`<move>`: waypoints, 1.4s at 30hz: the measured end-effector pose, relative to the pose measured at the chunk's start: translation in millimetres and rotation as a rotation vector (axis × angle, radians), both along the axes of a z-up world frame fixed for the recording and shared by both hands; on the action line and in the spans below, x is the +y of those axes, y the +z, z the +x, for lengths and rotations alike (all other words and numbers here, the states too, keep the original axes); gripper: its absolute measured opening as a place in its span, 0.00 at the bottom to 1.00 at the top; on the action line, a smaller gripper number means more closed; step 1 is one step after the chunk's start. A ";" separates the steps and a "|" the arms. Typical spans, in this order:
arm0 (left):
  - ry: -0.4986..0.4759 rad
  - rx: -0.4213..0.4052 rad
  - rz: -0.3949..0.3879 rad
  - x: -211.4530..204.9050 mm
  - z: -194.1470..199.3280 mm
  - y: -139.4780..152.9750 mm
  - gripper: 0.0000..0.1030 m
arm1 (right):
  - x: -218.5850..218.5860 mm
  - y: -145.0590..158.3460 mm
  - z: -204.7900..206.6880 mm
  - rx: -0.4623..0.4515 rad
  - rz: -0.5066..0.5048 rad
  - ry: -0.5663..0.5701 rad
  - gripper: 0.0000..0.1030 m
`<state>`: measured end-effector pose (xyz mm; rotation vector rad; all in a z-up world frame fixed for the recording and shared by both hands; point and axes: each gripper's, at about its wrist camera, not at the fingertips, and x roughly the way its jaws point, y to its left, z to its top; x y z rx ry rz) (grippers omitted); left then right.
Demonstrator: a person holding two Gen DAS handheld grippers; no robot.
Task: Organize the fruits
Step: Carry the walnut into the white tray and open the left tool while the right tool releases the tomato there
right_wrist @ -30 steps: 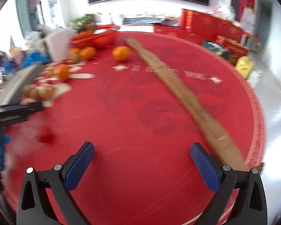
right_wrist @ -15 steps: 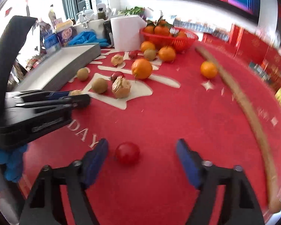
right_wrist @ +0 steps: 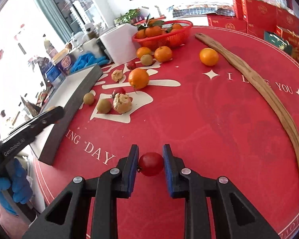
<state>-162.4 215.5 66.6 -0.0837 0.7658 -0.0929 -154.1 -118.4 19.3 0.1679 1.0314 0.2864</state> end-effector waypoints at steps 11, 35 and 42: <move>0.147 -0.015 0.024 82.5 -7.6 -11.5 0.27 | 51.3 19.4 9.5 0.004 0.032 0.064 0.25; 0.247 0.086 0.104 167.6 -16.6 -56.0 0.28 | 264.5 -8.3 52.5 0.083 0.013 0.396 0.25; 0.257 0.066 0.094 172.5 -19.1 -49.8 0.40 | 276.9 -13.0 54.3 0.068 -0.039 0.418 0.26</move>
